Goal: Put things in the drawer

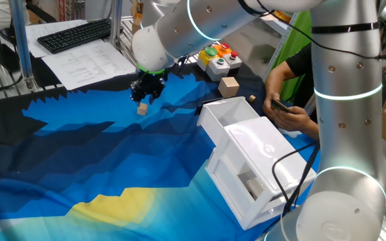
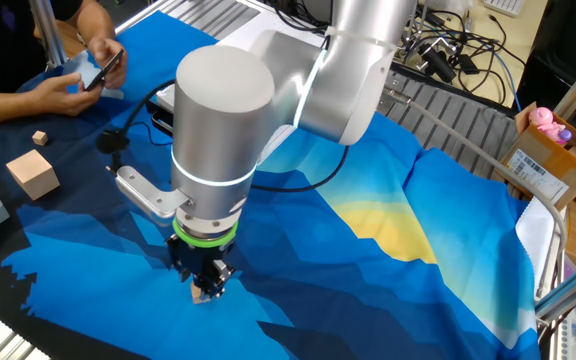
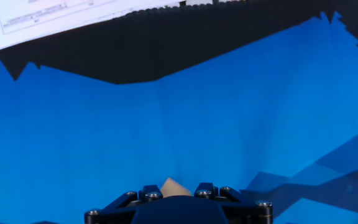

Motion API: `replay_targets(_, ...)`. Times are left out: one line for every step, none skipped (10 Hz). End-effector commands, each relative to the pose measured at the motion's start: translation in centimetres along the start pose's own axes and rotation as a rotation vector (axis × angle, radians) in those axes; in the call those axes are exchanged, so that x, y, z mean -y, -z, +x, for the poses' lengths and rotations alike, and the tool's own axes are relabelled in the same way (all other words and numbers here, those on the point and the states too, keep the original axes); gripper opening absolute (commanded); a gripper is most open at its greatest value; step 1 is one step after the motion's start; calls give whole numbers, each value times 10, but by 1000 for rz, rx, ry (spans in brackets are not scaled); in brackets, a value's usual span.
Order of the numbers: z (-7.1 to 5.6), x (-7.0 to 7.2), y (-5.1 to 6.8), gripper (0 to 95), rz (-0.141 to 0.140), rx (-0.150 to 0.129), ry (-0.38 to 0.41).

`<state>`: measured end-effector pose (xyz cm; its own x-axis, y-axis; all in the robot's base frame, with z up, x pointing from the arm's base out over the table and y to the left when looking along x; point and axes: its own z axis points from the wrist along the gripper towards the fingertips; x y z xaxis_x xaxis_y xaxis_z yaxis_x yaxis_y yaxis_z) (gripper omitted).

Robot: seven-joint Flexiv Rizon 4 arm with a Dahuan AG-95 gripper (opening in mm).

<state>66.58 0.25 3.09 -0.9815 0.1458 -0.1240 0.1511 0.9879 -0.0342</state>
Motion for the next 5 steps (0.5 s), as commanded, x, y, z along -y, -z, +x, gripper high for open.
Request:
replay_targets(2,0,-3,380,0,-2,-14)
replay_targets(4,0,-3,380,-3,-3,-21)
replay_targets(5,0,-2,380,-14,-8,-27)
replay_targets(5,-1,-1,380,-28,-11,-46)
replay_targets(5,-1,-1,380,-29,-11,-50)
